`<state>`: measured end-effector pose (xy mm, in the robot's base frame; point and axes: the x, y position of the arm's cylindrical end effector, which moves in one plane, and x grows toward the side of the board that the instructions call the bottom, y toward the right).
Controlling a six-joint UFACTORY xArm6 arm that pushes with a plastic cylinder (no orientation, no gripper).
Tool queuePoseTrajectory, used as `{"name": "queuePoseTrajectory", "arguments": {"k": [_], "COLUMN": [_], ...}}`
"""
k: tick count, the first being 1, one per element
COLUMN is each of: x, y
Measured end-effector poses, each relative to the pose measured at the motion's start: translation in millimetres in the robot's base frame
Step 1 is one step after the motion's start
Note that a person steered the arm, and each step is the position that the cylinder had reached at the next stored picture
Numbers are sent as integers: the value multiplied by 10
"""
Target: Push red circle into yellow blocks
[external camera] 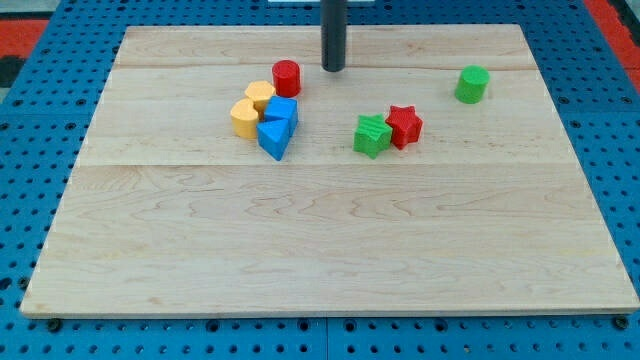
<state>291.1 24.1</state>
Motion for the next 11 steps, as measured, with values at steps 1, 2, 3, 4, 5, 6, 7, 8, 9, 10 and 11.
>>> {"name": "queuePoseTrajectory", "arguments": {"k": [1, 2, 3, 4, 5, 6, 7, 8, 9, 10, 11], "x": [265, 181, -209, -349, -258, -79, -267, -596, -323, 81, -141], "y": [-190, -502, -690, -396, -735, -1160, -1419, -1655, -2009, -1464, -1349]}}
